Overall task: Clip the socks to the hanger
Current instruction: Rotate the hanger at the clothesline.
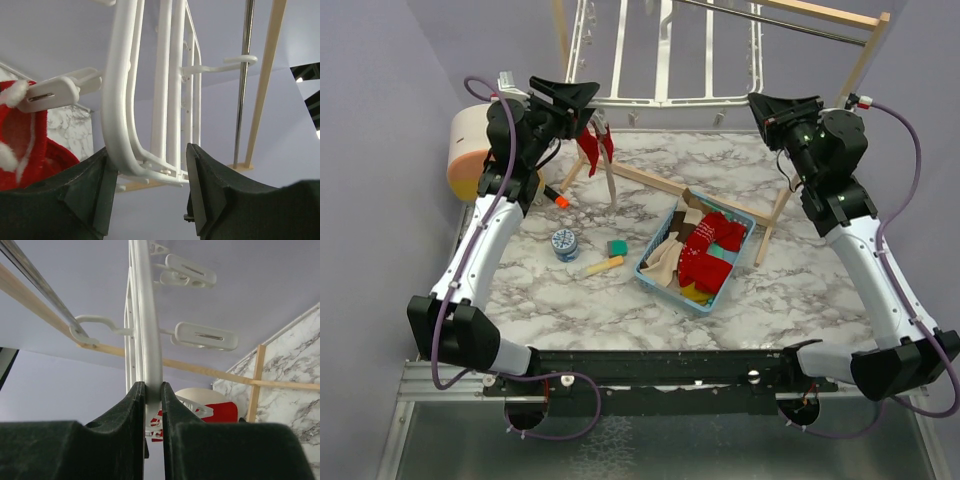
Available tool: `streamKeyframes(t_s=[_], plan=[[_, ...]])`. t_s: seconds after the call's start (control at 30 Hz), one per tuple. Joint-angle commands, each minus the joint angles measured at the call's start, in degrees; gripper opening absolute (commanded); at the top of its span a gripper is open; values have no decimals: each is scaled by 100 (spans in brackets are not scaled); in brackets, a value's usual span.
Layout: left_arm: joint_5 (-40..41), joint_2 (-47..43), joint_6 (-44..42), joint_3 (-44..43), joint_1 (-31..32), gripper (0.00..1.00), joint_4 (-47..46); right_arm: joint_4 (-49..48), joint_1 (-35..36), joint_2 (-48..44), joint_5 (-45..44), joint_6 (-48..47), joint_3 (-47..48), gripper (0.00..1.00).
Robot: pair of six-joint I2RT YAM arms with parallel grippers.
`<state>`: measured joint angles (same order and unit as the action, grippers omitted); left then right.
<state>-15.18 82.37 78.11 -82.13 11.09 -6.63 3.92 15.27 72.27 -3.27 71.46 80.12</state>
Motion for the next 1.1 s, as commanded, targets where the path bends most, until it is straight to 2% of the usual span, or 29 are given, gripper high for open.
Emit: streamKeyframes(t_s=[0.0,0.33,0.53,0.73,1.07], plan=[[-284,-482,-116,180,-19,61,214,-32,0,-298,282,252,-109,4],[-426,-1092,-256,683,236,64,374,148,0,-620,711,212,-239,2],[-125,-1311,-356,859,592,64,373,179,2,-777,915,208,-423,3],[157,-1087,-381,707,846,64,358,167,1,-853,1084,232,-545,3],[264,-715,-357,432,895,64,176,352,4,-904,1223,136,-564,3]])
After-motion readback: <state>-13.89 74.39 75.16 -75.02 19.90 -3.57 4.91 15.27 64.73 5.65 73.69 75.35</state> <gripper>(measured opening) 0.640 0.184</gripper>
